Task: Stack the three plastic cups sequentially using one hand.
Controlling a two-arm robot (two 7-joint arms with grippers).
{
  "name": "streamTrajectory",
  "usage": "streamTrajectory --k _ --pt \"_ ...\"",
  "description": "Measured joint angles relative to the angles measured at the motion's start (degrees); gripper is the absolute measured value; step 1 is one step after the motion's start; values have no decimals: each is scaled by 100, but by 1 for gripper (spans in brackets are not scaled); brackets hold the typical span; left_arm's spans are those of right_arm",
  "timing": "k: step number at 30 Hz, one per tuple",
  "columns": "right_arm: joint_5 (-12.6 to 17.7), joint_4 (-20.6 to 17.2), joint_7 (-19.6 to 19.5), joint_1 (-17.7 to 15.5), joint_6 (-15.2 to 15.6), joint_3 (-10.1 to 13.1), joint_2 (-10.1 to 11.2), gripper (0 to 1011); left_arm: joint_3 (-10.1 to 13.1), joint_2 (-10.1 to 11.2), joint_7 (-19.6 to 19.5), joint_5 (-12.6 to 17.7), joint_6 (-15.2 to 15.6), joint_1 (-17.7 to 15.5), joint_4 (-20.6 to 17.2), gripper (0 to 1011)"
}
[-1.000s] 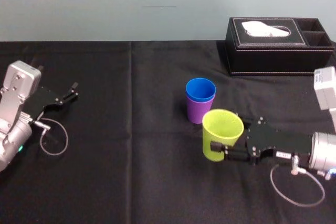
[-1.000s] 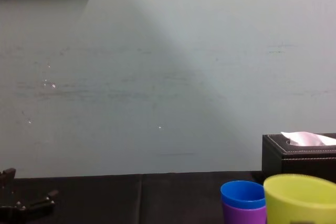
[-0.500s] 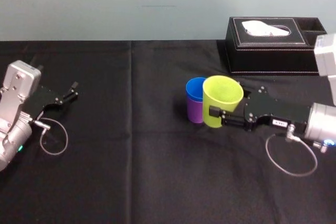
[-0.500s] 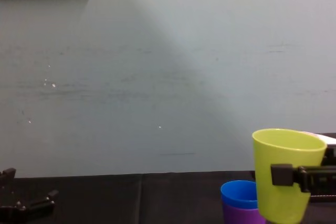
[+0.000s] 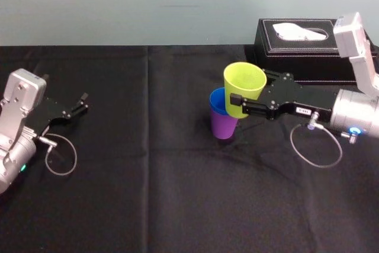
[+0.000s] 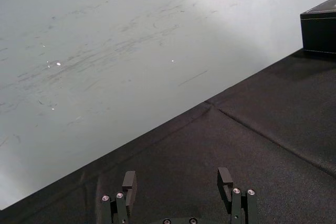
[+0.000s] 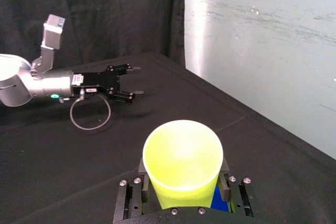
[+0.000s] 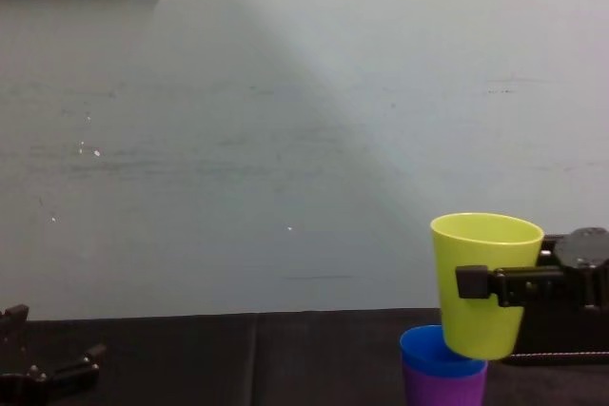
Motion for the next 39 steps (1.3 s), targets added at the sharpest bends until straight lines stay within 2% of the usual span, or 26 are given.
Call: streamTrajectory --k 7,18,25,39 --pt "-187 487 108 484 118 -235 -271 735 0 0 0 0 0 -1 0 1012" --pt "-344 1114 237 988 181 -449 -602 735 0 0 0 0 0 -1 0 1011" --pt "-349 1352 320 1114 180 -517 -727 735 0 0 0 0 0 0 0 1011" --pt "-328 1505 369 1033 112 -549 -741 735 0 0 0 0 0 0 0 1011"
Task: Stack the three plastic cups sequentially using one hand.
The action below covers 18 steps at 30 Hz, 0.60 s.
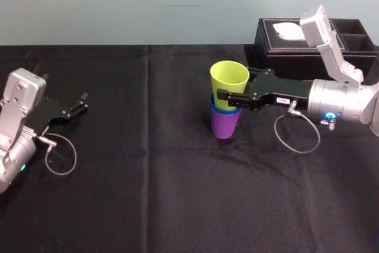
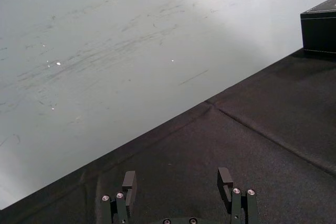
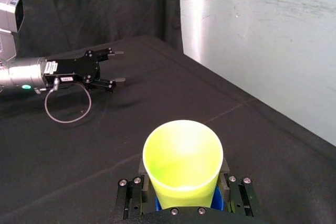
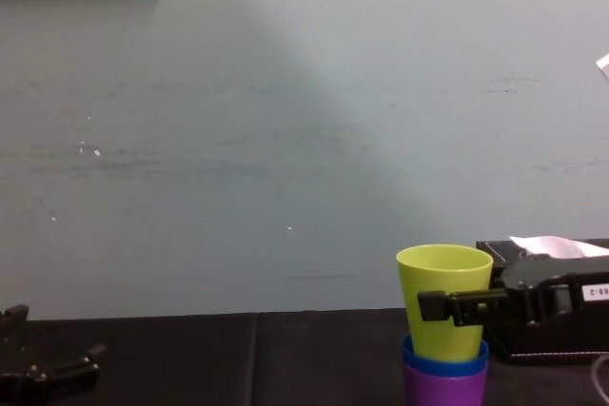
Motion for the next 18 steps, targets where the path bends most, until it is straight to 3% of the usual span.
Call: streamTrajectory --k 18 --pt "17 72 35 -43 -63 2 -7 735 0 0 0 0 0 0 0 1011"
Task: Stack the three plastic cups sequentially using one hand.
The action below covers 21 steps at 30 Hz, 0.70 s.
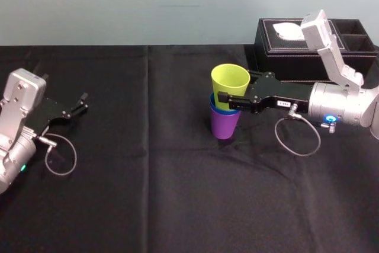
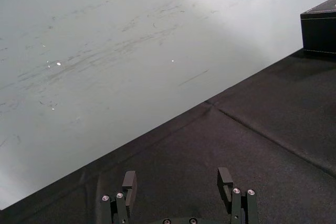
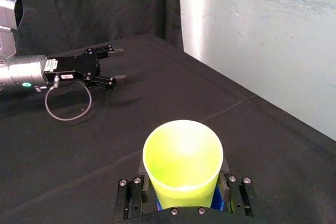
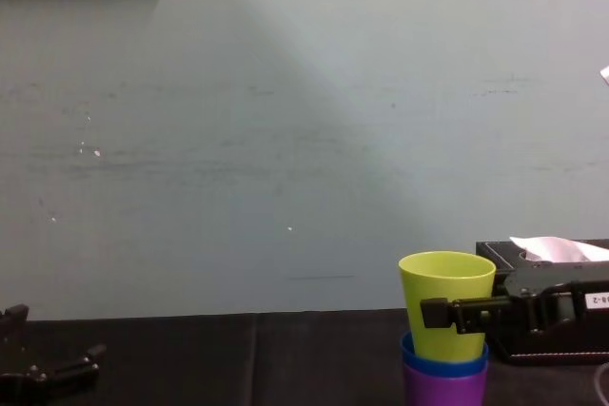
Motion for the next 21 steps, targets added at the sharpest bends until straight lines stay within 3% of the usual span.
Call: streamTrajectory --k 8,18,21 --pt "0 -8 0 2 4 3 3 743 0 0 0 0 0 0 0 1011" --pt "0 -14 -2 2 9 3 6 1003 0 0 0 0 0 0 0 1011" --pt "0 -15 -3 2 10 3 6 1003 0 0 0 0 0 0 0 1011"
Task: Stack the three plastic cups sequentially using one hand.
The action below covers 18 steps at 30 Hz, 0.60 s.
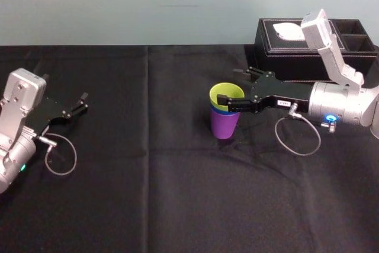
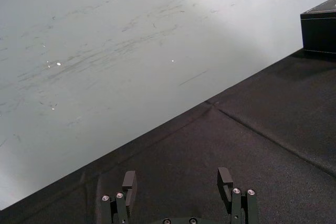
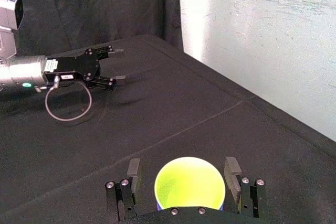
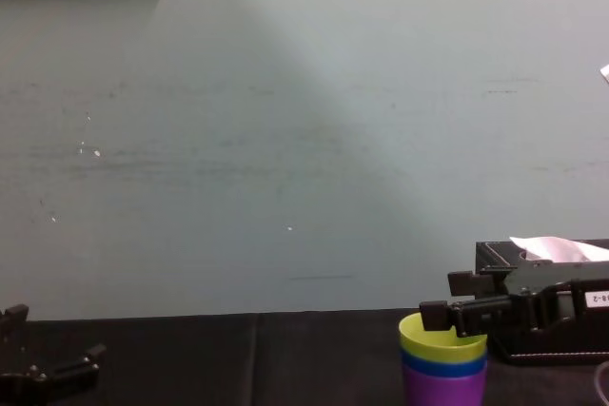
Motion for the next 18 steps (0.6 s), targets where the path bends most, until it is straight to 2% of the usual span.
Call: streamTrajectory --k 12,18 --pt "-2 -9 -15 -4 0 2 3 1003 0 0 0 0 0 0 0 1011" --pt "59 -464 -332 -378 -68 254 265 1002 0 0 0 0 0 0 0 1011"
